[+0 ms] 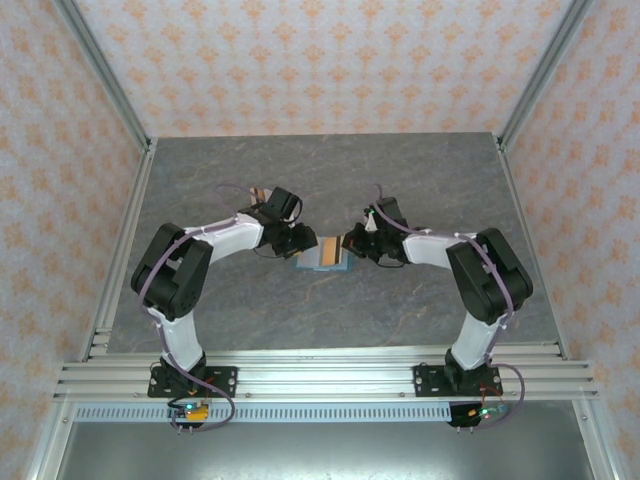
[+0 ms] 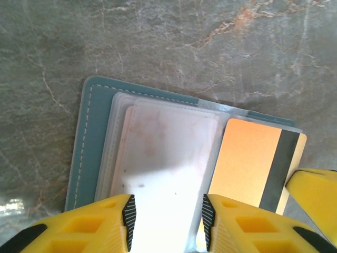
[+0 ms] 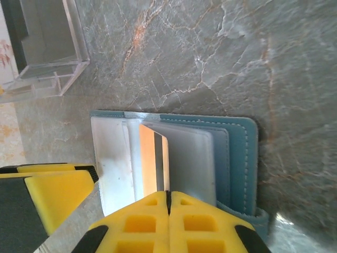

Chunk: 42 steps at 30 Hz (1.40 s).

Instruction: Take the credit cards out of the card holder

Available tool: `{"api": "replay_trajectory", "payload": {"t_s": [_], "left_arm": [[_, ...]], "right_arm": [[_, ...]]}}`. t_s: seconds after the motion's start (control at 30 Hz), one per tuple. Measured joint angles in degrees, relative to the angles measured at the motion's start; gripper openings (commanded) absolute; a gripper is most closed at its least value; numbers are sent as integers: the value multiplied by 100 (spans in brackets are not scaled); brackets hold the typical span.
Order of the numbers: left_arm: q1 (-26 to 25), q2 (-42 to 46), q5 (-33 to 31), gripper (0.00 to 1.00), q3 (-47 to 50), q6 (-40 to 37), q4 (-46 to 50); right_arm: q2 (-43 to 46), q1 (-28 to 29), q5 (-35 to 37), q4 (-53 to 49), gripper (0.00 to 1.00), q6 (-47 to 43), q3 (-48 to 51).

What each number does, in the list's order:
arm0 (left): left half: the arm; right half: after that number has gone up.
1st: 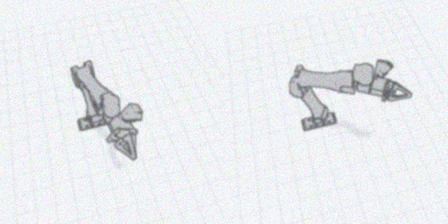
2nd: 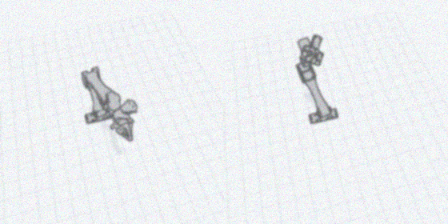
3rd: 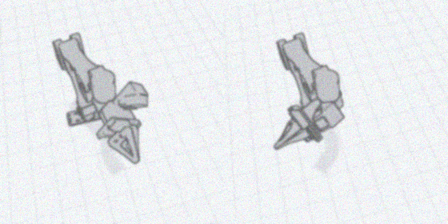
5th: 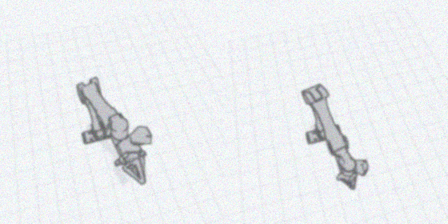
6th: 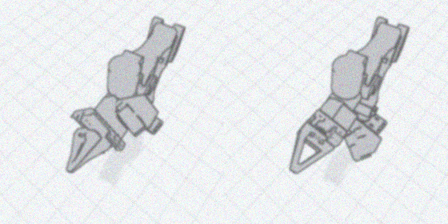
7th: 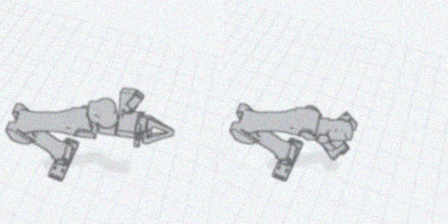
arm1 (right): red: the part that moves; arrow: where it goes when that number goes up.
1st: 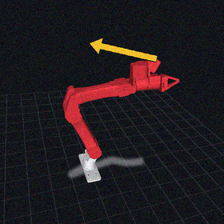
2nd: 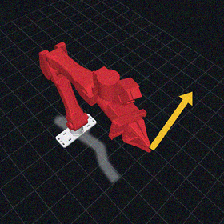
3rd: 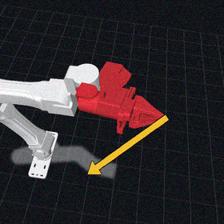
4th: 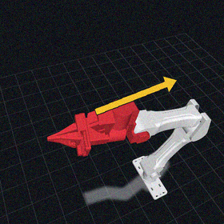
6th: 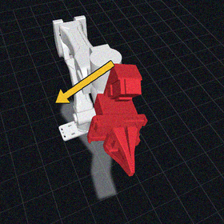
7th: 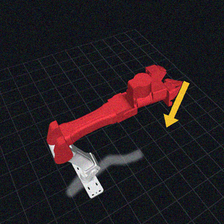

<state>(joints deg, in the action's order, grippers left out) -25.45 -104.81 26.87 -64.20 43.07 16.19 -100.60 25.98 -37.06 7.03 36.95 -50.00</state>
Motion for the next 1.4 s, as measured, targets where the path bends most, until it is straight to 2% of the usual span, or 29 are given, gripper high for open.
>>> {"api": "replay_trajectory", "payload": {"t_s": [0.27, 0.53, 0.73, 0.9, 1.03, 1.2, 1.33, 1.4], "left_arm": [[146, 321, 603, 62, 291, 278, -614], [339, 321, 1362, 78, 892, 844, -1733], [345, 321, 1801, 84, 1005, 1261, -2608], [350, 321, 2103, 85, 1005, 1550, -3117], [350, 321, 2277, 78, 1005, 1700, -3364], [387, 321, 2424, 51, 1003, 1818, -3517], [411, 323, 2479, 36, 999, 1849, -3536], [413, 332, 2483, 23, 999, 1832, -3530]], "right_arm": [[334, -15, -114, 313, 0, 57, 214], [542, -256, -658, 1067, 0, 535, 332], [540, -363, -1016, 1532, 0, 911, 393], [531, -363, -1252, 1812, 0, 1093, 393], [468, -363, -1419, 2017, 0, 1228, 393], [348, -363, -1510, 2186, 0, 1360, 393], [302, -365, -1510, 2258, 0, 1408, 393], [280, -365, -1508, 2260, 0, 1410, 393]]}}
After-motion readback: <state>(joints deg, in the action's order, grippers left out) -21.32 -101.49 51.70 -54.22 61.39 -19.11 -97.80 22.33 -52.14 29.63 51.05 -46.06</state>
